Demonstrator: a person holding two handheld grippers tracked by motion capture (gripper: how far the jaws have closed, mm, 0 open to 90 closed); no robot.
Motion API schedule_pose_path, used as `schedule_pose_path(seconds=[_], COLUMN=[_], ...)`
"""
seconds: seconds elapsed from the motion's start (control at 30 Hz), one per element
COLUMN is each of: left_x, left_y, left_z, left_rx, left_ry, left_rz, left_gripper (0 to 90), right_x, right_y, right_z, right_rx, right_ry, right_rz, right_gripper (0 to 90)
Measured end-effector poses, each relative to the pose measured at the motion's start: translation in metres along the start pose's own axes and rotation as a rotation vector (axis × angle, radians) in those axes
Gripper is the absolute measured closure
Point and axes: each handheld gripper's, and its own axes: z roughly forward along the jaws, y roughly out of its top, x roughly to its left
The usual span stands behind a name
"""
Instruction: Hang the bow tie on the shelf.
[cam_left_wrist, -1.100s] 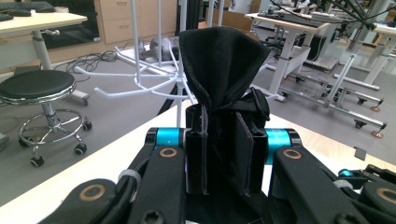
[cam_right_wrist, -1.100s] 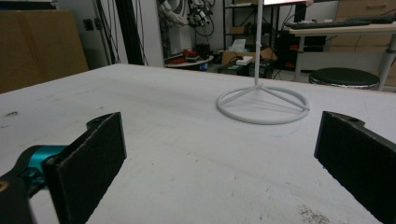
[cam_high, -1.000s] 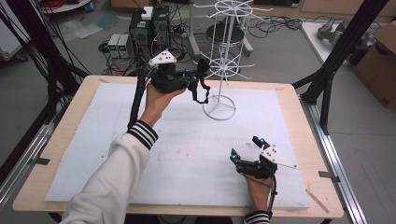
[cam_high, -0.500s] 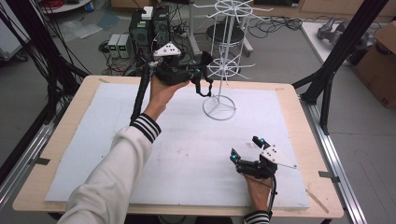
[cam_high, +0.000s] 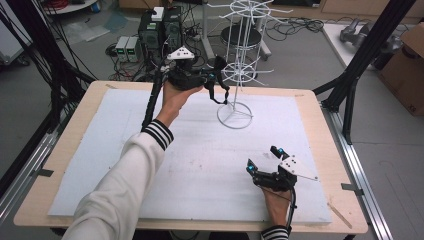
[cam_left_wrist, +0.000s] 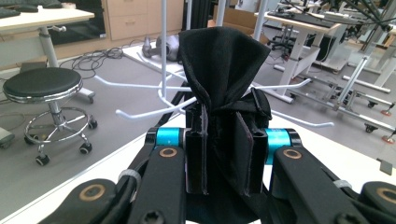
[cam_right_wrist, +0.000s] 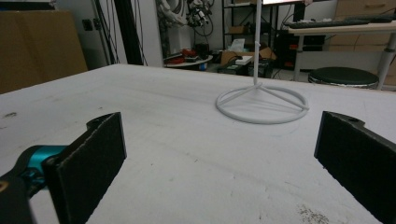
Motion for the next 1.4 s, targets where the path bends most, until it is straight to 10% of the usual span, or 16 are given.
schedule_pose_path(seconds=[1.4], left_x=[-0.002], left_y=[0.0], left_z=[0.015], left_rx=[0.013], left_ry=[-0.001], left_rz=[-0.025], left_gripper=[73.9], right_x=[0.0], right_y=[0.0], right_z=[0.0], right_rx=[0.003], right_ry=[0.0], right_rz=[0.007], right_gripper=[1.0])
